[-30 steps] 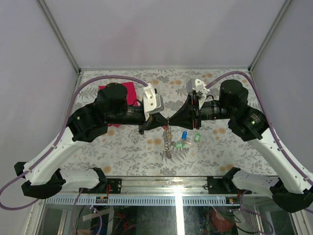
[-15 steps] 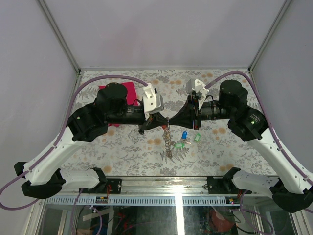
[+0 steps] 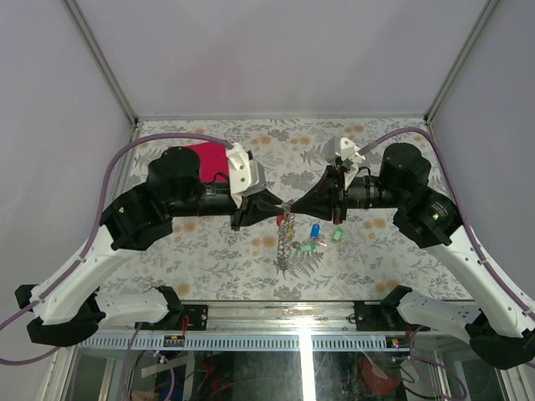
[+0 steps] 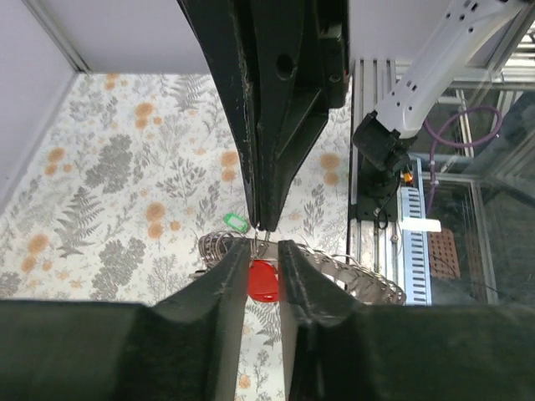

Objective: Put the keys on the keyring

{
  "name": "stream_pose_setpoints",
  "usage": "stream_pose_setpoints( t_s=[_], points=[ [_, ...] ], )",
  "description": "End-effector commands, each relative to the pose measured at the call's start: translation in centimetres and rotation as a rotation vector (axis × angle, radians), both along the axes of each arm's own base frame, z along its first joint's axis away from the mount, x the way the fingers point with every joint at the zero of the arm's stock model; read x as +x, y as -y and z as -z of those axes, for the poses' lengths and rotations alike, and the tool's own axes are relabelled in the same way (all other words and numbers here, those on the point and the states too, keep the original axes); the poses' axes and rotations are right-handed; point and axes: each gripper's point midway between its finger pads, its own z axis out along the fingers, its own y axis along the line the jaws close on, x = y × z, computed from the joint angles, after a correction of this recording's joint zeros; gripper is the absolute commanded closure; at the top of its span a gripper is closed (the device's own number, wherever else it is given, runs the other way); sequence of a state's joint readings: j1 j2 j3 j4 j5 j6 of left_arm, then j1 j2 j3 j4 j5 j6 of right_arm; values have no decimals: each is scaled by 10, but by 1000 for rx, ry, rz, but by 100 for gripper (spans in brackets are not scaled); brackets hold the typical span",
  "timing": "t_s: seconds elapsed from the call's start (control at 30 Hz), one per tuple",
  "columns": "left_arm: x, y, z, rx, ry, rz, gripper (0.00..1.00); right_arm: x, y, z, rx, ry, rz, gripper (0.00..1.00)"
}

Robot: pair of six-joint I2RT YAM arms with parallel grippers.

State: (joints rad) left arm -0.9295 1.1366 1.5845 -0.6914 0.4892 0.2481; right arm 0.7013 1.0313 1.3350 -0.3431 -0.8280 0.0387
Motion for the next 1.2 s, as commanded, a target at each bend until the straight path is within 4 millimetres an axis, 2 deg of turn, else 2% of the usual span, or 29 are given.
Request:
stream_pose_setpoints(
  t_s=[0.0, 0.23, 0.43, 0.67, 1.17],
  points=[
    [-15, -9, -47, -188, 86, 22, 75, -4, 6, -32, 110, 76, 32, 100],
    [-20, -14, -45, -231, 98, 27, 71, -21, 12, -46, 158, 96, -14, 100],
    [-18, -9, -34, -204, 100, 38, 70, -34, 14, -59, 201, 103, -72, 100],
    [-19, -9, -32, -200, 125, 54, 70, -43, 15, -65, 219, 104, -113, 100],
    [-27, -2, -36, -224, 136, 125, 71, -43, 15, -65, 234, 93, -113, 100]
  ],
)
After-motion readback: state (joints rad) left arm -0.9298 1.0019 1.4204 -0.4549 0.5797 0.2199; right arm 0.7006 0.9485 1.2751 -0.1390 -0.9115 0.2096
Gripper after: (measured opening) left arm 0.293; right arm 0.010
